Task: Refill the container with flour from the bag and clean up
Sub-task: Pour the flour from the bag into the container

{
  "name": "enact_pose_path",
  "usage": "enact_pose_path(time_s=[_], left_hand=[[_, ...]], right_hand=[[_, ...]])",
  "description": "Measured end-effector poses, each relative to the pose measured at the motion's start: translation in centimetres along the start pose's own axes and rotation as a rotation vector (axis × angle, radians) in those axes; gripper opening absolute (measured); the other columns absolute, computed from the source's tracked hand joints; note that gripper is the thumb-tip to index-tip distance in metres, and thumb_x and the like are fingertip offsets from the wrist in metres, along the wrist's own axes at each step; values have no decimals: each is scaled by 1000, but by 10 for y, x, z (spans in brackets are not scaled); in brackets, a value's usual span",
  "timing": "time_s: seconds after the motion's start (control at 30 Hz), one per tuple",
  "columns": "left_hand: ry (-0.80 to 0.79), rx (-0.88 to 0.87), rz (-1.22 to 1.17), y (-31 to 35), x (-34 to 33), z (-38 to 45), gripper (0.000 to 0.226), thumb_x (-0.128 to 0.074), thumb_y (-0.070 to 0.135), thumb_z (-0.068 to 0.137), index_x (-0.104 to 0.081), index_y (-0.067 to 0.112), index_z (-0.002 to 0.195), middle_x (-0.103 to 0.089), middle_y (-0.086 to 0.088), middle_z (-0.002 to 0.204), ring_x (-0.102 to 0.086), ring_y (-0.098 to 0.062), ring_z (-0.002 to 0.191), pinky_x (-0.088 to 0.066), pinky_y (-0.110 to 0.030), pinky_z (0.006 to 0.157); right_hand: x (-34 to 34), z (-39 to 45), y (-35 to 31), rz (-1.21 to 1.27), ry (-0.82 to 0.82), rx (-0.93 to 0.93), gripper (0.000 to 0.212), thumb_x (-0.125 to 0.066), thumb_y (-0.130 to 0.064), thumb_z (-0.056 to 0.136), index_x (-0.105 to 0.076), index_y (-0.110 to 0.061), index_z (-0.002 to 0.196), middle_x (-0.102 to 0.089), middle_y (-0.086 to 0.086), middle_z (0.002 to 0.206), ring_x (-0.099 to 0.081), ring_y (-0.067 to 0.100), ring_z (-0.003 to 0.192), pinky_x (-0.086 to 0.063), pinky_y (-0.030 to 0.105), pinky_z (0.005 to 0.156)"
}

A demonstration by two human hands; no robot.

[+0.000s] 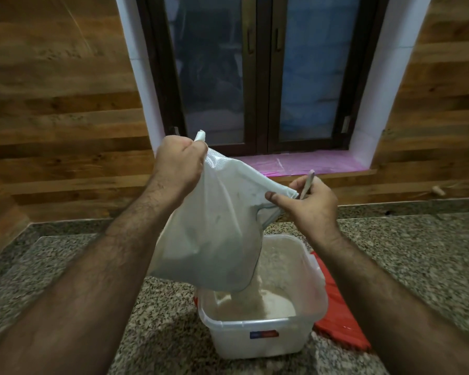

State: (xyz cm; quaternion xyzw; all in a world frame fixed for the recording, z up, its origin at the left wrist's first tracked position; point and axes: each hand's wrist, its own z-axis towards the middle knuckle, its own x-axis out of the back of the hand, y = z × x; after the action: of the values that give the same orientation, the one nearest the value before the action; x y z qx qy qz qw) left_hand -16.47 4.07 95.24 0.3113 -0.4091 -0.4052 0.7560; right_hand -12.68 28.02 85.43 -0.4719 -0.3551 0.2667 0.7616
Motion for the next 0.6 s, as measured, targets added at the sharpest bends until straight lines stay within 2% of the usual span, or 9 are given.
enact_pose_path(time_s=[0.07,0.2,0.3,0.43,0.5,0.6], left_hand=[[-12,-11,13,2,0,0,41,-58,25,90,-64,-1,59,-50,-23,59,-46,-29,57,-48,-56,56],[-93,-41,102,10,-5,-3,41,-57,21,102,-72,1,70,-60,-15,69,-55,-20,64,-46,-39,59],[-119,-59,158,15,-9,-4,42,-55,22,105,-70,7,69,-58,-9,69,-55,-18,65,-41,-31,57],[-125,-61,210,19,-11,-3,40,-55,23,106,-72,5,74,-57,-6,68,-55,-17,66,-37,-26,58],[-135,-67,245,20,-11,-3,37,-55,25,106,-74,6,79,-60,-5,72,-59,-18,71,-42,-27,59],[-161,-73,266,23,-9,-2,36,-57,26,105,-76,6,81,-66,-7,76,-65,-19,78,-54,-32,65]], right_hand=[[3,2,-1,-75,-70,3,49,-100,-52,58,-69,-18,76,-75,-3,72,-70,16,65,-62,42,64],[7,3,-12,-261,-193,63,48,-93,-64,60,-75,-22,75,-75,-9,71,-71,11,70,-64,40,67],[6,4,-28,-250,-324,132,43,-90,-67,61,-81,-30,81,-78,-12,75,-74,7,74,-65,38,73],[-4,7,-60,-164,-495,188,40,-92,-58,71,-83,-24,90,-81,-7,82,-79,10,78,-67,43,75],[-7,12,-74,-109,-546,199,37,-92,-53,73,-84,-26,97,-82,-7,87,-80,10,83,-68,44,79],[-11,20,-87,-71,-631,192,23,-91,-32,82,-84,-23,102,-84,-3,91,-81,15,87,-67,49,85]])
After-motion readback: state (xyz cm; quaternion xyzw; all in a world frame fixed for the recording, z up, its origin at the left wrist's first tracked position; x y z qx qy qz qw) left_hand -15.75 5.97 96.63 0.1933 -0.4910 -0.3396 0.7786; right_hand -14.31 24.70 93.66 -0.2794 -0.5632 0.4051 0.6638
